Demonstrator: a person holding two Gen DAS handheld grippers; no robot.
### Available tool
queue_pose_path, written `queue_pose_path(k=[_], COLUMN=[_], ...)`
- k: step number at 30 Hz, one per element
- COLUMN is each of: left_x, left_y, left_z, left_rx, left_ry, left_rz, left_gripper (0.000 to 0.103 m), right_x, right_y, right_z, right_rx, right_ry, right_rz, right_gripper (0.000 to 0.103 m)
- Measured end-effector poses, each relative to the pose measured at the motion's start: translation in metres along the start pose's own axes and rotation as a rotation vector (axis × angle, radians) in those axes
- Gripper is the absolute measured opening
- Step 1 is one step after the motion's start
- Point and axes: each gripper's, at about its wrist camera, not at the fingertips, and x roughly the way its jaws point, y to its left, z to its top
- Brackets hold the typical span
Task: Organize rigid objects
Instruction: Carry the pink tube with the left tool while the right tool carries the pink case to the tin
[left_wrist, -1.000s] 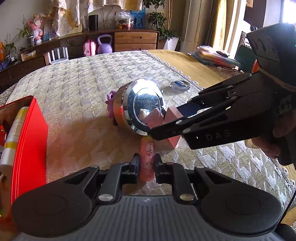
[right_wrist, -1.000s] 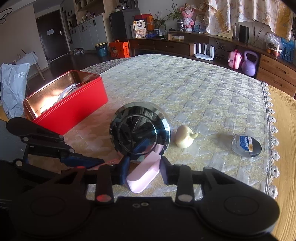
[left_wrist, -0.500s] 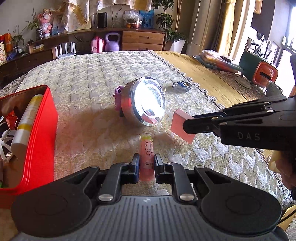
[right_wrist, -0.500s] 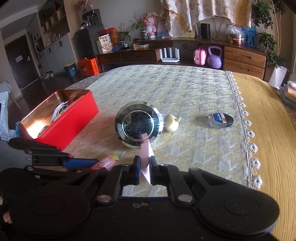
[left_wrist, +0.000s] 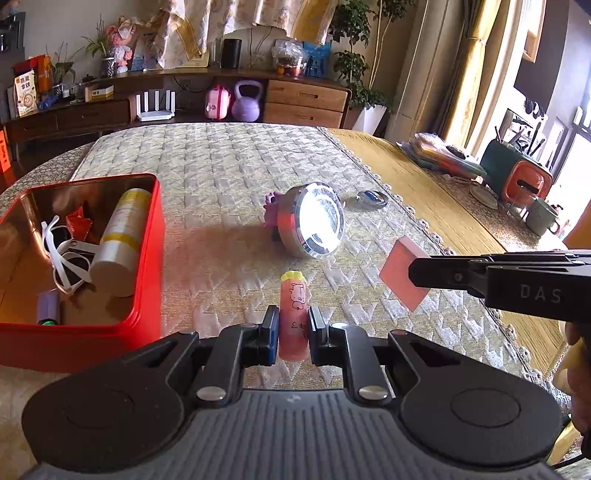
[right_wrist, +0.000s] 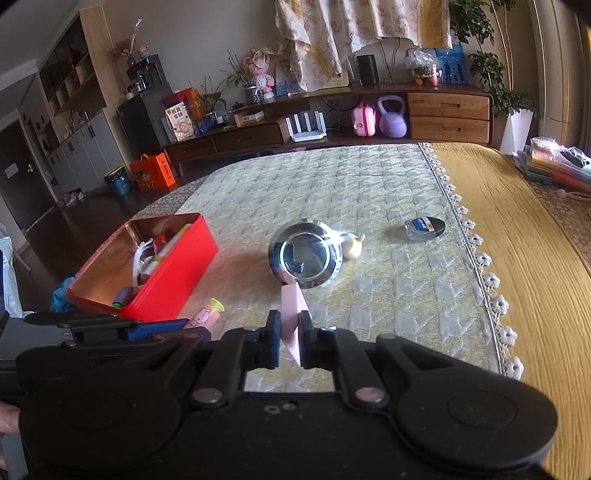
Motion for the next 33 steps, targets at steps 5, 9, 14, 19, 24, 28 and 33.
queue_pose_path(k=[5,9,14,19,24,28,33], left_x=[-0.022,-0.036,-0.056,-0.069,-0.078,-0.084,-0.092], left_y=[0.009,0.017,0.031,0.046,0.067,0.089,0.12], left_z=[0.001,0.002,0.008,0.014,0.017,0.02,0.027], left_rx=[-0.037,-0.055,-0.085,-0.1,-0.111,-0.124,-0.146], left_ry=[-0.025,-0.046,-0.077,-0.095,-0.117,-0.131,-0.142], left_rz=[0.004,0.012,0.02,0.032,0.062,0.092,0.124], left_gripper=[0.016,0.016,0.016,0.016,0.016,0.016,0.016], right_x=[-0.015,-0.02,-0.018,-0.015,-0.011,-0.005,0.009], right_y=[0.02,0.033,0.051,0.074,0.092,0.107,0.125], right_z=[0.002,0.005,0.01,0.013,0.021,0.027,0.033], right_rx=[0.005,0.015,0.034,0.012,-0.007,-0.021,-0.035], right_ry=[-0.014,-0.019,-0.007,-0.007,-0.01,-0.009,0.004], right_rz=[0.018,0.043,0.082,0.095,0.106,0.121,0.143], right_gripper=[0.008,0.008,0.008,0.008,0.008,0.008,0.008])
